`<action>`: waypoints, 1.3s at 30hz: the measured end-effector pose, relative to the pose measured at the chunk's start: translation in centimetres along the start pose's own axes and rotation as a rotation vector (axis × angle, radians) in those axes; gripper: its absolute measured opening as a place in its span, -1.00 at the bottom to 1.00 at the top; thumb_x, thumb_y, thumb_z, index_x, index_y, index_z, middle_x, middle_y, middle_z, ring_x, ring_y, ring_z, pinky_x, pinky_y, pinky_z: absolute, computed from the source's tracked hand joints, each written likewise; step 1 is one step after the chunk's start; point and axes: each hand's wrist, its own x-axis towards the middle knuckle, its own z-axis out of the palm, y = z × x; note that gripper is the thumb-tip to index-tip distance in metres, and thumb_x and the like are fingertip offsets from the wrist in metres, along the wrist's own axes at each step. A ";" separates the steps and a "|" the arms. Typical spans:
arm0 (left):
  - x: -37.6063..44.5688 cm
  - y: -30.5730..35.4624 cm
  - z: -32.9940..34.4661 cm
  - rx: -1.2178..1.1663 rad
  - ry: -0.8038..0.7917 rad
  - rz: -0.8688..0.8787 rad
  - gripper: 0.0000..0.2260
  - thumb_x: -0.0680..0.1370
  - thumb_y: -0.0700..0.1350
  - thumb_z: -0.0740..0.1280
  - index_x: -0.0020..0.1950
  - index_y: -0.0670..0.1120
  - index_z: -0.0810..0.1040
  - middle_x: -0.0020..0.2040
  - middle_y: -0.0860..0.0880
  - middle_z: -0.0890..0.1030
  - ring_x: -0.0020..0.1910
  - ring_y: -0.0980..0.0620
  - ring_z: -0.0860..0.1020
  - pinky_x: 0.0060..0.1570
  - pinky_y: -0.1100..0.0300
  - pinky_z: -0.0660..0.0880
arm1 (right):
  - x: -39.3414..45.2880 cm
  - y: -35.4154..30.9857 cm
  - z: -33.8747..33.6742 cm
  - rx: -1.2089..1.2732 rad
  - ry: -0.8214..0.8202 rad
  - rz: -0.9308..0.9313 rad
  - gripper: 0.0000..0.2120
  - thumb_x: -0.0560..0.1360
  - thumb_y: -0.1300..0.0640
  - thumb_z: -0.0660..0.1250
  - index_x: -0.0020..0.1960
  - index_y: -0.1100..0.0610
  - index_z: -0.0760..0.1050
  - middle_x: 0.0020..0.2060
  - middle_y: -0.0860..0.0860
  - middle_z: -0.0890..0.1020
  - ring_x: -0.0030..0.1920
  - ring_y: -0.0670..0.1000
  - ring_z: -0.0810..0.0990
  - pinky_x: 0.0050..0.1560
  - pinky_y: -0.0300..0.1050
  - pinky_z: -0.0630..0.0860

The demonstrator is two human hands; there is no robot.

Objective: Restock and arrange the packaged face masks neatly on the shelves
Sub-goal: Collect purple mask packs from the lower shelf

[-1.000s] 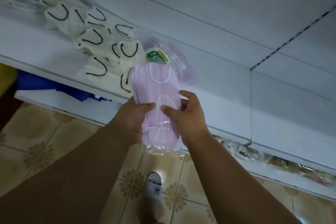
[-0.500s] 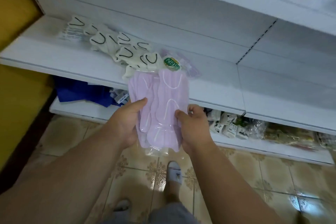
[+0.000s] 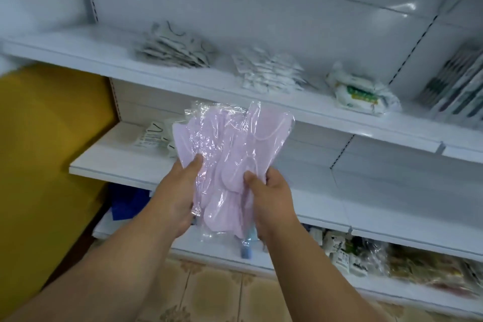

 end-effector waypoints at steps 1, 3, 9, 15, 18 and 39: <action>0.1 0.6 0.3 0.023 -0.025 0.031 -0.75 0.62 0.00 0.35 0.30 0.16 0.53 0.12 0.07 0.70 0.06 -0.03 0.69 0.04 -0.04 0.61 | -0.1 -0.9 0.2 -0.007 0.031 -0.033 -0.89 0.48 0.13 0.36 -0.01 0.07 0.60 -0.10 0.07 0.72 0.00 0.19 0.69 0.13 0.23 0.60; 0.0 1.8 1.4 0.120 -0.057 0.127 -0.67 0.59 -0.17 0.40 0.30 0.13 0.53 0.16 0.05 0.69 0.10 -0.02 0.68 0.17 -0.07 0.57 | -0.3 -2.8 0.4 0.020 0.032 -0.095 -0.88 0.53 0.16 0.32 0.04 0.03 0.59 -0.09 0.00 0.73 -0.01 0.09 0.70 0.15 0.15 0.61; -0.1 7.9 6.9 0.176 0.000 0.348 -0.78 0.55 -0.09 0.43 0.14 0.18 0.57 0.02 0.13 0.71 0.05 0.03 0.68 0.18 -0.10 0.57 | -0.9 -11.0 -0.6 -0.026 -0.003 -0.360 -0.74 0.51 0.23 0.36 0.09 -0.10 0.55 -0.06 -0.12 0.72 -0.06 -0.11 0.70 0.02 -0.08 0.63; -0.3 14.3 11.7 0.251 -0.039 0.523 -0.66 0.43 -0.05 0.55 0.16 0.09 0.57 0.02 0.05 0.71 0.03 -0.01 0.68 0.05 0.00 0.60 | -0.7 -18.8 -0.7 -0.046 0.138 -0.591 -0.81 0.52 0.22 0.35 0.04 -0.05 0.55 -0.12 -0.11 0.70 -0.13 -0.14 0.68 -0.04 -0.09 0.62; -0.1 17.4 13.4 0.215 -0.026 0.573 -0.69 0.47 -0.07 0.52 0.18 0.05 0.58 0.02 0.03 0.71 0.00 0.00 0.68 0.08 -0.07 0.62 | -0.8 -22.2 -0.2 -0.008 0.161 -0.656 -0.76 0.52 0.24 0.32 0.08 -0.07 0.56 -0.08 -0.11 0.71 -0.06 -0.09 0.69 0.06 0.04 0.64; 11.4 38.4 31.8 0.367 -0.032 0.919 -0.63 0.28 -0.23 0.53 0.03 0.00 0.58 -0.07 -0.02 0.70 -0.08 -0.10 0.69 0.02 -0.07 0.64 | 13.9 -49.3 -3.8 -0.186 0.214 -0.813 -0.89 0.42 0.31 0.27 -0.07 0.26 0.39 -0.28 0.06 0.47 -0.30 0.08 0.40 -0.33 -0.13 0.37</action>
